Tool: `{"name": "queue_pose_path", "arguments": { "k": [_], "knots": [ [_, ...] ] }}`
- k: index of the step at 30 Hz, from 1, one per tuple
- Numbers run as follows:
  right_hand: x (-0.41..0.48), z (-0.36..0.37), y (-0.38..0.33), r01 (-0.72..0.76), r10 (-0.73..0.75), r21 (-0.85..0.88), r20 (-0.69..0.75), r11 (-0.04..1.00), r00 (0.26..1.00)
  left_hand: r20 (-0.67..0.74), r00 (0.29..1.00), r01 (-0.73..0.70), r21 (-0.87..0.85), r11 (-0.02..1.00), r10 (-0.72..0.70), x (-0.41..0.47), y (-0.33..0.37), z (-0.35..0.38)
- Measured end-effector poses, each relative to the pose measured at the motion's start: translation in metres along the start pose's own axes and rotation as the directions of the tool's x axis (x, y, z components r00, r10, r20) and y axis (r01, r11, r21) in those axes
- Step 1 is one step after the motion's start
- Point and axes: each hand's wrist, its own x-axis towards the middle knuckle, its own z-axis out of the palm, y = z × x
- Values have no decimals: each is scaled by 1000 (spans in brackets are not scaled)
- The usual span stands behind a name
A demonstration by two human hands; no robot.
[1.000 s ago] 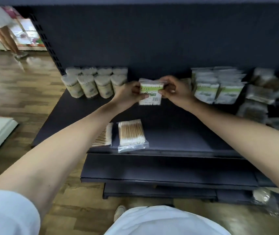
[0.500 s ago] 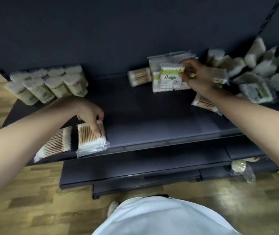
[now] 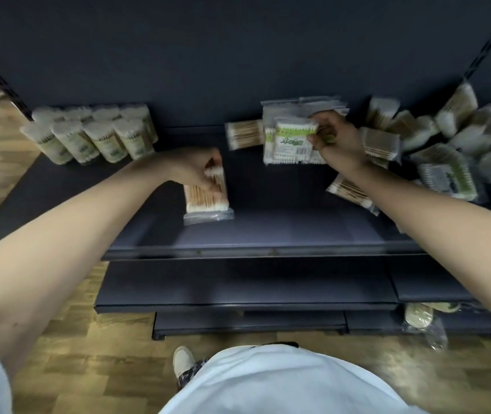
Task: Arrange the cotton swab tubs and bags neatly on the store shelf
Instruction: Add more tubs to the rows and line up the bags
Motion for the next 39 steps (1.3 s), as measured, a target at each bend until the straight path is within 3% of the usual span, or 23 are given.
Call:
{"name": "queue_pose_path", "arguments": {
  "k": [3, 6, 8, 10, 12, 13, 16, 19, 22, 24, 26, 29, 31, 39],
  "knots": [
    [-2, -4, 4, 33, -33, -11, 23, 999, 999, -256, 966, -82, -156, 984, 40, 14, 19, 4],
    [-3, -11, 8, 45, -44, -13, 29, 999, 999, -477, 879, -153, -312, 938, -15, 23, 38, 10],
    [-4, -16, 13, 39, -38, -15, 28, 999, 999, -563, 826, -222, -326, 919, 0, 25, 50, 15],
    [-5, -22, 17, 29, -28, -27, 30, 999, 999, -470, 870, -293, -243, 925, 152, 26, 57, 22],
    [-5, -26, 20, 28, -26, -37, 47, 999, 999, -215, 931, -333, -179, 926, 294, 28, 63, 31],
    [-4, -28, 20, 30, -28, -36, 61, 999, 998, -154, 934, -344, -156, 926, 321, 31, 63, 35],
    [-1, -28, 18, 41, -38, -32, 92, 999, 995, -192, 952, -271, -162, 949, 239, 41, 59, 36],
    [0, -26, 19, 63, -57, -47, 117, 997, 991, -25, 996, -91, -155, 984, 88, 51, 53, 30],
    [2, -27, 21, 79, -72, -56, 118, 995, 990, 78, 995, -57, -145, 988, 69, 54, 58, 23],
    [3, -28, 21, 86, -80, -41, 121, 995, 989, 18, 995, -99, -129, 987, 102, 54, 63, 17],
    [2, -30, 22, 87, -83, -26, 126, 996, 989, -137, 979, -175, -190, 966, 151, 55, 69, 10],
    [3, -30, 23, 74, -72, -15, 140, 997, 988, -425, 891, -276, -226, 934, 160, 61, 71, 7],
    [3, -30, 23, 66, -64, -13, 144, 998, 987, -543, 825, -310, -199, 930, 159, 68, 70, 10],
    [-3, -24, 27, 96, -96, -45, -3, 994, 995, -615, 771, -300, -121, 946, 166, 78, 67, 23]
  ]
}}
